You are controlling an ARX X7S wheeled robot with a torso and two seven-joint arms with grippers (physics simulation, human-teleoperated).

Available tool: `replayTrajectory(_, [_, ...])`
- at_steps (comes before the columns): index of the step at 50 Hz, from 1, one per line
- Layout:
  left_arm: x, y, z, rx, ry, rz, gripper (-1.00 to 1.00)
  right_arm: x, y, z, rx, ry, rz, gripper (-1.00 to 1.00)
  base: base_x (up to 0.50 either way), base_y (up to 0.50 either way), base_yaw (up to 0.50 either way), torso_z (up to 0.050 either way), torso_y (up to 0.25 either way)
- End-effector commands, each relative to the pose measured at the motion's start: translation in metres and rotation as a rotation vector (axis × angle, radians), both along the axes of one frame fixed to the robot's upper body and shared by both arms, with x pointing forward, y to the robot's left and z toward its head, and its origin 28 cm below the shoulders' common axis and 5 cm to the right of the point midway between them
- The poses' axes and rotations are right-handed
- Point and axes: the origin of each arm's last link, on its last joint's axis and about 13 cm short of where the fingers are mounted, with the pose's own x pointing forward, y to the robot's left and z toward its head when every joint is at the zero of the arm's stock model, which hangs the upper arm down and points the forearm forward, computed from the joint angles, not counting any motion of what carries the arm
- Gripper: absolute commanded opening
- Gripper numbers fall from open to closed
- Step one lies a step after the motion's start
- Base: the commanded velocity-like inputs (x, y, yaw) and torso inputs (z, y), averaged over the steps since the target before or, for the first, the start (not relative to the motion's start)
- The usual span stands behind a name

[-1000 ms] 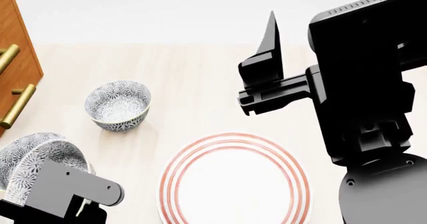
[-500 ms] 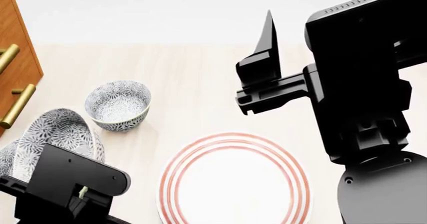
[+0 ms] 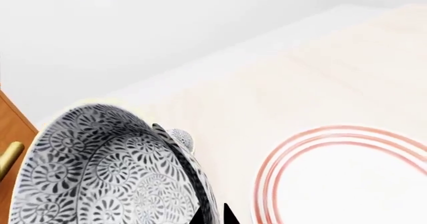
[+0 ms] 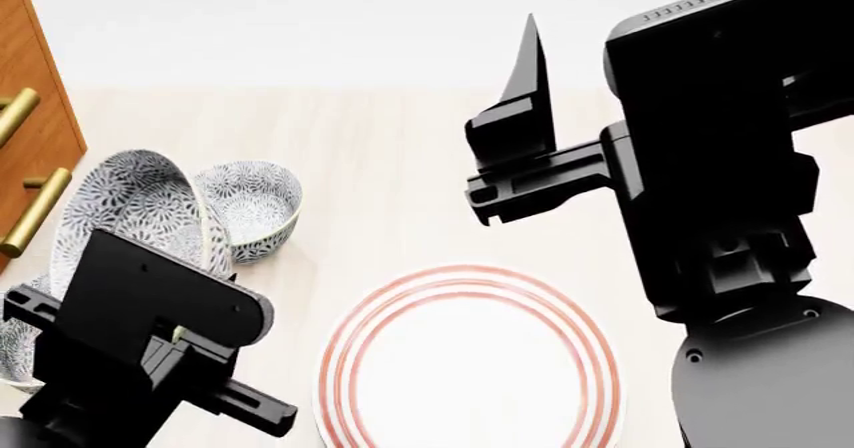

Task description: Put the bowl at the front on the plate.

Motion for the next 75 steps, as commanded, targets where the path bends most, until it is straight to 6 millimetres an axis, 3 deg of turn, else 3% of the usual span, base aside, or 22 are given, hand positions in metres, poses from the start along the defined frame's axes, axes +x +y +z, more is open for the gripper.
replayTrajectory(1, [0.007, -0.002, 0.011, 0.011, -0.045, -0.026, -1.00, 0.001, 0.001, 0.000, -0.001, -0.001, 0.010, 1.00, 0.00, 0.00, 0.00, 0.000, 0.000])
replayTrajectory(34, [0.023, -0.016, 0.027, 0.037, -0.081, -0.146, -1.00, -0.001, 0.001, 0.007, -0.015, -0.021, 0.024, 1.00, 0.00, 0.00, 0.00, 0.000, 0.001])
replayTrajectory(75, [0.053, -0.037, 0.024, 0.187, -0.041, -0.269, -1.00, -0.005, 0.004, 0.024, -0.031, -0.072, 0.039, 1.00, 0.00, 0.00, 0.00, 0.000, 0.000])
